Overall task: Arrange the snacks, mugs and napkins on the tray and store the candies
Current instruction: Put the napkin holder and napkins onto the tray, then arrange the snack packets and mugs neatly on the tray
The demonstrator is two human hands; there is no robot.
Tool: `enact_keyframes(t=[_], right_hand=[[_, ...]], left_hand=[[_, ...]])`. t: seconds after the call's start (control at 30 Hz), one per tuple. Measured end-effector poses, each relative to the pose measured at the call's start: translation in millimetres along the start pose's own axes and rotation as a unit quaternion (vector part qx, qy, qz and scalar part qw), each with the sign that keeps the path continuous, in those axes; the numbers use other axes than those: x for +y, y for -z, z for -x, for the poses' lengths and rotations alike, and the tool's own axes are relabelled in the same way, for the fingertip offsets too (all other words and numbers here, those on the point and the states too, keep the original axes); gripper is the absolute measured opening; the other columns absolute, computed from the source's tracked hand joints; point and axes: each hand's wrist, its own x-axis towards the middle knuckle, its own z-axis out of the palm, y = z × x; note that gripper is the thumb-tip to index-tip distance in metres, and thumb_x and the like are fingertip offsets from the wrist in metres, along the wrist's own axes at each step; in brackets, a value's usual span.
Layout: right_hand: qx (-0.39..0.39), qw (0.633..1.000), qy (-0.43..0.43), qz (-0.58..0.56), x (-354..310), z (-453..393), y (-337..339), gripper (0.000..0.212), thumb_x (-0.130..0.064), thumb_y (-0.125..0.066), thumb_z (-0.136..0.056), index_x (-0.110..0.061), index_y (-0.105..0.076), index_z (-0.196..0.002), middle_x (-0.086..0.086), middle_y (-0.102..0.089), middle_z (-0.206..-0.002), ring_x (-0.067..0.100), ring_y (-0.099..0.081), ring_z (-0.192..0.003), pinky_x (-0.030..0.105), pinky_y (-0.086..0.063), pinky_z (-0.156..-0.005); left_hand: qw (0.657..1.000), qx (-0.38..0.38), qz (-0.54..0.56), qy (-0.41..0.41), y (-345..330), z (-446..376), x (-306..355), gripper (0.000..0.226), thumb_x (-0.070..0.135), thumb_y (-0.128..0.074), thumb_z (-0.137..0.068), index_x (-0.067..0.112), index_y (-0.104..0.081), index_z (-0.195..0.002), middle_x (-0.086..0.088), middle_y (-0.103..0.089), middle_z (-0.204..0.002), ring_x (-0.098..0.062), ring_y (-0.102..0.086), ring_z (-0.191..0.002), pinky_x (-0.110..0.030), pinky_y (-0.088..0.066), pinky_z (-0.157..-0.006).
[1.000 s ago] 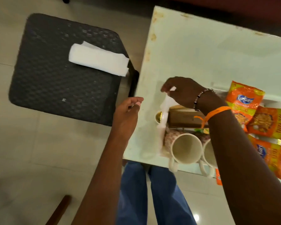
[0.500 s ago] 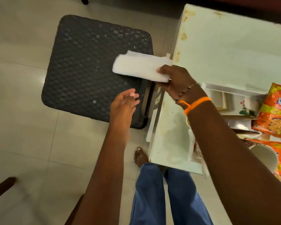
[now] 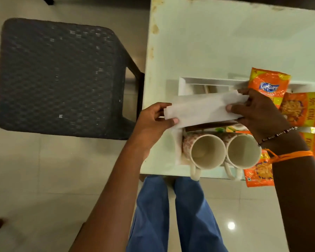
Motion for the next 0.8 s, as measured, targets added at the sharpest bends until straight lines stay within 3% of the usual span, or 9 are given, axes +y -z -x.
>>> enact_keyframes(t=[0.07, 0.2, 0.27, 0.37, 0.53, 0.6, 0.7, 0.8], right_hand=[[0.028, 0.997, 0.031, 0.07, 10.2, 0.7, 18.9, 0.031, 0.008, -0.062, -0.077, -0.022, -0.053, -0.082, -0.004, -0.053, -0.071, -0.012, -0.055, -0.049, 0.003, -0.045, -0.05], [0.075, 0.986, 0.06, 0.14, 35.3, -4.4, 38.5, 0.028, 0.004, -0.066, -0.074, -0.005, -0.058, -0.1, -0.001, -0.053, -0.074, -0.017, -0.051, -0.05, -0.001, -0.04, -0.049], [0.08, 0.984, 0.066, 0.143, 42.7, -6.4, 40.6, 0.03, 0.008, -0.064, -0.074, 0.003, -0.059, -0.103, 0.005, -0.058, -0.085, -0.011, -0.054, -0.062, -0.002, -0.04, -0.051], [0.07, 0.99, 0.056, 0.106, 49.7, -8.5, 41.8, 0.033, 0.017, -0.056, -0.074, 0.006, -0.058, -0.106, 0.007, -0.057, -0.102, 0.014, -0.055, -0.092, -0.001, -0.044, -0.061], [0.072, 0.991, 0.035, 0.108, 62.5, -13.3, 50.3, 0.051, 0.022, -0.042, -0.074, -0.003, -0.054, -0.117, 0.012, -0.056, -0.113, 0.018, -0.053, -0.1, 0.009, -0.048, -0.067], [0.044, 0.988, 0.04, 0.144, 66.2, -13.7, 50.6, 0.055, 0.019, -0.043, -0.078, -0.01, -0.05, -0.124, 0.015, -0.052, -0.121, 0.023, -0.052, -0.105, 0.019, -0.05, -0.078], [0.023, 0.983, 0.031, 0.177, 70.0, -13.0, 47.5, 0.05, 0.014, -0.045, -0.081, -0.009, -0.049, -0.125, 0.018, -0.053, -0.128, 0.029, -0.051, -0.116, 0.038, -0.046, -0.098], [0.026, 0.989, 0.004, 0.148, 72.4, -9.5, 43.4, 0.038, 0.011, -0.048, -0.082, -0.003, -0.052, -0.117, 0.017, -0.058, -0.119, 0.02, -0.054, -0.102, 0.029, -0.047, -0.089]], left_hand=[[0.998, 0.02, -0.052, -0.025, -23.0, -3.3, -3.4, 0.028, 0.006, -0.069, -0.075, 0.026, -0.058, -0.092, 0.002, -0.063, -0.097, -0.014, -0.059, -0.089, -0.018, -0.05, -0.075], [0.989, 0.051, -0.13, -0.057, -56.2, -10.5, -13.4, 0.022, 0.006, -0.063, -0.081, 0.023, -0.057, -0.094, 0.006, -0.061, -0.096, -0.013, -0.058, -0.092, -0.013, -0.046, -0.073], [0.984, 0.072, -0.153, -0.052, -65.4, -13.3, -17.7, 0.022, 0.007, -0.059, -0.083, 0.023, -0.058, -0.098, 0.008, -0.059, -0.098, -0.01, -0.056, -0.091, -0.009, -0.042, -0.069], [0.986, 0.095, -0.132, -0.018, -72.0, -14.0, -21.3, 0.027, 0.005, -0.052, -0.086, 0.025, -0.056, -0.104, 0.012, -0.055, -0.096, -0.003, -0.052, -0.084, -0.003, -0.042, -0.058], [0.98, 0.153, -0.112, 0.057, -76.1, -8.5, -21.0, 0.039, 0.005, -0.048, -0.086, 0.025, -0.046, -0.12, 0.006, -0.049, -0.105, -0.005, -0.05, -0.074, -0.006, -0.04, -0.043], [0.978, 0.146, -0.121, 0.086, -77.1, -6.7, -19.5, 0.04, 0.01, -0.045, -0.088, 0.028, -0.044, -0.124, 0.003, -0.052, -0.105, -0.01, -0.054, -0.077, -0.015, -0.043, -0.052], [0.981, 0.113, -0.104, 0.115, -78.9, -5.3, -16.6, 0.037, 0.014, -0.045, -0.09, 0.03, -0.048, -0.124, -0.002, -0.06, -0.112, -0.019, -0.06, -0.095, -0.032, -0.053, -0.08], [0.985, 0.109, -0.069, 0.119, -75.7, -6.3, -11.9, 0.033, 0.013, -0.046, -0.091, 0.028, -0.053, -0.119, 0.001, -0.063, -0.103, -0.018, -0.064, -0.096, -0.033, -0.053, -0.086]])
